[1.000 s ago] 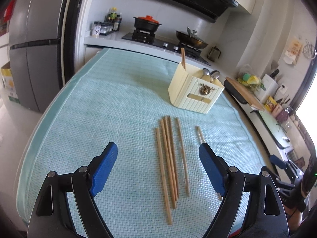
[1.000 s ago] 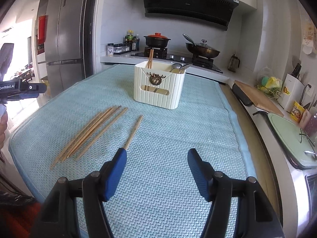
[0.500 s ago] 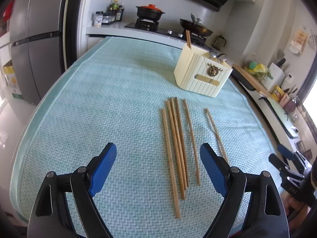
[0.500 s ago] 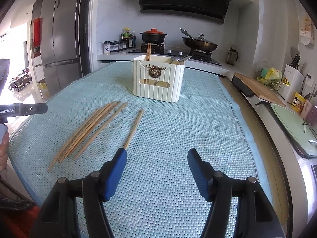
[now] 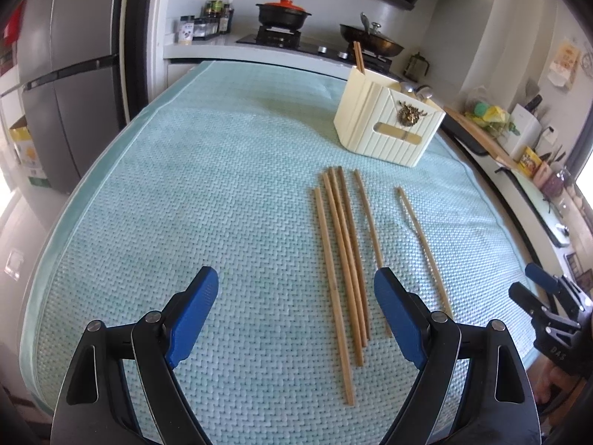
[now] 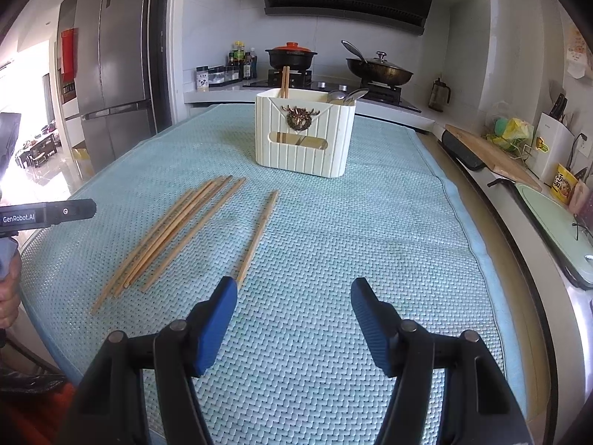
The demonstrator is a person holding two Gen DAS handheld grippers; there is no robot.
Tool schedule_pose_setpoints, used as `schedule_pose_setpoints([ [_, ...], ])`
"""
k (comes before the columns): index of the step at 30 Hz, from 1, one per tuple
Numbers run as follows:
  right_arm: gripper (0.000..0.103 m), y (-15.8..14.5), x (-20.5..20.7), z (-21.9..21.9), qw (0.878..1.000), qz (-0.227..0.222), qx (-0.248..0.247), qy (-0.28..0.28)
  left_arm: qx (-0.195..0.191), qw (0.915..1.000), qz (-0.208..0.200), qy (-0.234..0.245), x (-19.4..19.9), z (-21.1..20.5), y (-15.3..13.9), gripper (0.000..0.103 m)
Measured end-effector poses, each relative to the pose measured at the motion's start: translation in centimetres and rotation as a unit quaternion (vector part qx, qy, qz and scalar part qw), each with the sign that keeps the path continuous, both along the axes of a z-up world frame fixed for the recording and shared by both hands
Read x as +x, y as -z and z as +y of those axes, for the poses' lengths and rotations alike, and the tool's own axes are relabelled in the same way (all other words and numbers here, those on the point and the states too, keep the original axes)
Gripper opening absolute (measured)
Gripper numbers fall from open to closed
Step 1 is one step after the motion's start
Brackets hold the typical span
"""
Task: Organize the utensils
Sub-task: 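Move both open tools over the remaining wooden chopsticks on the mat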
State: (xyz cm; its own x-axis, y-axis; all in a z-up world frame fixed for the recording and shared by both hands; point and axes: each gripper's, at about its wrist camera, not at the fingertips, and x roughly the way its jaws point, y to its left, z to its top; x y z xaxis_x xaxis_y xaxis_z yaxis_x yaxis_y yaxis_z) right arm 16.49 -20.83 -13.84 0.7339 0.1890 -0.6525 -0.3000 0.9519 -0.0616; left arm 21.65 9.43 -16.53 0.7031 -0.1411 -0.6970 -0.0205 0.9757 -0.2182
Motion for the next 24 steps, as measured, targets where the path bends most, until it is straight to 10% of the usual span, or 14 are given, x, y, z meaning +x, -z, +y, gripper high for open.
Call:
schedule_pose_setpoints([
  [24,0.065,0.21,-0.41,0.10,1.000,0.002,0.000,-0.003,0.002,0.9999,0.013,-0.009,0.23,0.60,0.74,0.087],
])
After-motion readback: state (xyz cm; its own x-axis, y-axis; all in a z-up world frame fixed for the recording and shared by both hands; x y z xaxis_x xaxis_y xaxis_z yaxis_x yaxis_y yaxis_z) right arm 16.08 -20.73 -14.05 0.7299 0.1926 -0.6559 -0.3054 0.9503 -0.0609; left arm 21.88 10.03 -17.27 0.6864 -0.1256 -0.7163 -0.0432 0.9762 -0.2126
